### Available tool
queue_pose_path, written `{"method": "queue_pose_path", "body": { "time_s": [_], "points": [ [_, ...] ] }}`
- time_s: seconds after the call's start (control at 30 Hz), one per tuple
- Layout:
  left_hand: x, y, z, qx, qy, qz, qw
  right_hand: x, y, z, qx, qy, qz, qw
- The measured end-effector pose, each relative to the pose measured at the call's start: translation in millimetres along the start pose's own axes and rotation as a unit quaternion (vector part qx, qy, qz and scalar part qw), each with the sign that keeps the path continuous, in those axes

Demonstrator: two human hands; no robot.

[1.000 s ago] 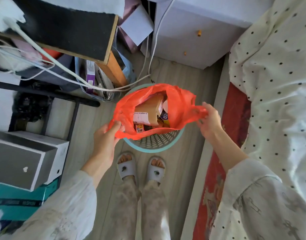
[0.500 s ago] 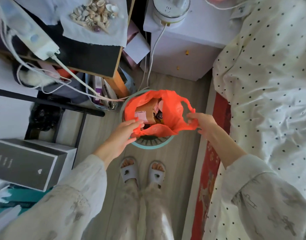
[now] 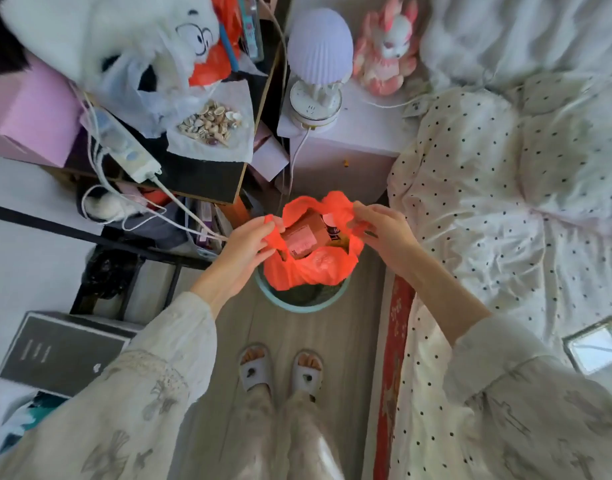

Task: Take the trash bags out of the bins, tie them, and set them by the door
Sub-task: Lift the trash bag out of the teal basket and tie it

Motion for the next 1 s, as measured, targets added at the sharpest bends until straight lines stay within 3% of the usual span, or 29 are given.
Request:
{"method": "queue_pose_path", "body": {
  "time_s": [0.23,0.53,0.67,0.83,1.0],
  "points": [
    [-35.6,-5.7,-49.3,0.005,-0.041,-0.014,0.999,48.6,8.1,-60.2,0.014,0.049,-0.012,0.999],
    [-31.5,32.4,-142.9,-0.062,-0.05,0.025,0.997,56.2,-18.2,-164.4,0.07,0.064,-0.083,0.992],
    [-24.0,54.4,-175.0,-0.068,-0.075,0.097,0.99,41.0,-37.6,-205.3,0.07,0.072,-0.125,0.987],
    [3.3,90.4,-213.4,-0.053,-0.111,0.19,0.974,-1.3,-66.4,-253.4,0.024,0.064,-0.098,0.993],
    [47.5,129.7,-242.0,-0.031,-0.093,0.213,0.972,-63.5,-91.7,-299.7,-0.016,0.032,-0.074,0.997]
  ]
}}
Point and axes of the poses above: each hand's wrist, its own z-axis towards the middle knuckle, its own y-axis out of the back of the hand, x = y × z, the point moved 5 cm from there along z, towards the middle knuckle, and after that the axes turned 2 degrees about -z, right-handed, at the moved point
